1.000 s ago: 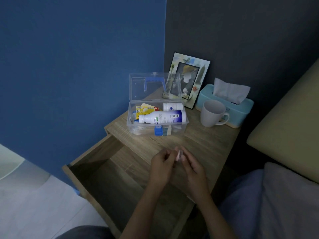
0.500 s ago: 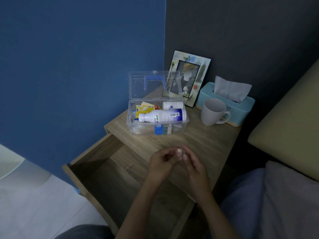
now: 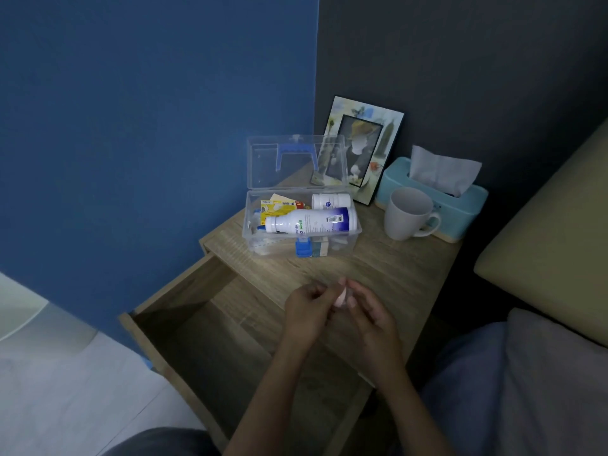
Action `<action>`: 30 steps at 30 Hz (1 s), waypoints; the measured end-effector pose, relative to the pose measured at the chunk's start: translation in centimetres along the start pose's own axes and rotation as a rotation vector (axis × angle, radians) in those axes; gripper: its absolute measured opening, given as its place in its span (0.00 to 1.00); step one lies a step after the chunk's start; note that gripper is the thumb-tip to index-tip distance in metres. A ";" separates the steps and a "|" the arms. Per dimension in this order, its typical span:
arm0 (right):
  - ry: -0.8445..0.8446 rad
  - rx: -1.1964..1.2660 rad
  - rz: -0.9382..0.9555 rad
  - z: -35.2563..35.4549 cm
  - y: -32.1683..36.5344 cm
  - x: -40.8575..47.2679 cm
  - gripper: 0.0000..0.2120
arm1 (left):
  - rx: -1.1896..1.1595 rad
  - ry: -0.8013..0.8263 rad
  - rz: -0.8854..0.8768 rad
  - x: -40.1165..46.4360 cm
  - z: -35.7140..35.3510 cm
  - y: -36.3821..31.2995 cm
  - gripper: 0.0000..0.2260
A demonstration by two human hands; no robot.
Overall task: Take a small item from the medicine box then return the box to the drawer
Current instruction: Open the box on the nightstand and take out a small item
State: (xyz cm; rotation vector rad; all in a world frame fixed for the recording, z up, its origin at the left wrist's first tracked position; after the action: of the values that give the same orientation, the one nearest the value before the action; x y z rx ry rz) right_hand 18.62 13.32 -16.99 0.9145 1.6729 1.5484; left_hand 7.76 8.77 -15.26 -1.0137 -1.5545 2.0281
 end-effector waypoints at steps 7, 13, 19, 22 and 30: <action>0.003 0.012 -0.024 -0.1 -0.4 0.0 0.15 | 0.026 -0.028 -0.038 -0.4 0.2 -0.1 0.21; -0.010 0.031 -0.046 0.1 -0.8 0.1 0.14 | -0.134 0.053 0.033 -0.4 0.1 -0.1 0.14; -0.007 0.047 -0.040 0.6 -0.9 0.1 0.19 | -0.276 0.116 0.065 -0.3 0.4 0.0 0.15; -0.031 0.064 -0.074 0.9 -1.2 0.3 0.18 | -0.288 0.132 0.067 -0.1 0.4 0.3 0.15; -0.063 0.063 -0.093 2.8 -1.3 0.9 0.10 | -0.482 0.283 0.140 -0.1 0.8 0.9 0.07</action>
State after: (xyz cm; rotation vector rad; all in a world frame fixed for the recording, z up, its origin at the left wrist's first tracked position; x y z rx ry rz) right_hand 20.45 15.47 -18.47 0.8957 1.7030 1.3983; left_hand 7.37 7.87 -15.96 -1.5476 -1.8944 1.5266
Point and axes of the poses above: each hand's wrist, its own x-axis towards the middle knuckle, its own z-axis out of the back of the hand, y = z × x, the point moved 1 cm from there along x, towards the middle knuckle, and after that the axes turned 2 degrees about -x, right-handed, at the moved point
